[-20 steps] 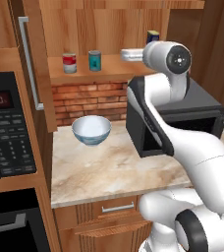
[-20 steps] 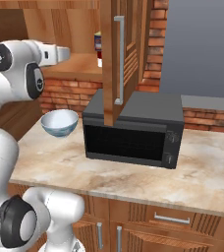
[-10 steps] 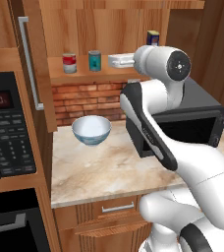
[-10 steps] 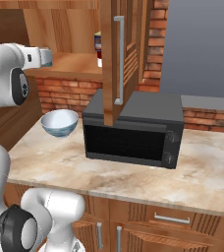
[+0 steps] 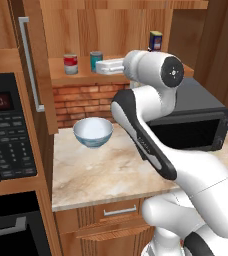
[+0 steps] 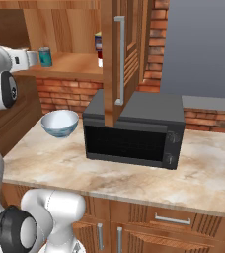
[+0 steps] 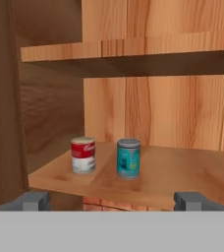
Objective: Stack two cans on top of the other two cans in the cabinet.
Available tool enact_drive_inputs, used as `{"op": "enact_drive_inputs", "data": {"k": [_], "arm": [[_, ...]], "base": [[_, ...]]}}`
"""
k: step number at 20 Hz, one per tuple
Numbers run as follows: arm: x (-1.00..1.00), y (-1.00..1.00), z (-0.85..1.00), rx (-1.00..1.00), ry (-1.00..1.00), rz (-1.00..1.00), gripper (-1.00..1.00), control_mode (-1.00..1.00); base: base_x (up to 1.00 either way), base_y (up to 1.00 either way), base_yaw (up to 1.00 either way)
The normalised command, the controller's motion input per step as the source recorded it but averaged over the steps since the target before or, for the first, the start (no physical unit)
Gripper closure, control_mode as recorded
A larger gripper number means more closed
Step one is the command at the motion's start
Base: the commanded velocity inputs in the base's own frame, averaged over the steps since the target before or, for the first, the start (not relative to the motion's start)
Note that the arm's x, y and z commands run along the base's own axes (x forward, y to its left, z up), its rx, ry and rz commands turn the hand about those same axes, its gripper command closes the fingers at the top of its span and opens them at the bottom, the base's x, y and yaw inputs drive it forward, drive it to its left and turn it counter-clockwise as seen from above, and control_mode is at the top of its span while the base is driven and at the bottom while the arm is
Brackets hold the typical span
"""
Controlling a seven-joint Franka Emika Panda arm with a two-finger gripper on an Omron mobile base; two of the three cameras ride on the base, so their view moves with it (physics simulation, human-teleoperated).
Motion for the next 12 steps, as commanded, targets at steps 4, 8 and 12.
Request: {"op": "enact_drive_inputs", "data": {"k": [4,8,12], "arm": [[0.09,-0.01,0.0,0.0,0.0,0.02,-1.0,-1.0],[0.18,-0.14,-0.09,0.0,0.0,0.02,-1.0,-1.0],[0.17,-0.15,-0.11,0.0,0.0,0.01,-1.0,-1.0]], "base": [[0.0,0.0,0.0],[0.0,0.0,0.0],[0.0,0.0,0.0]]}}
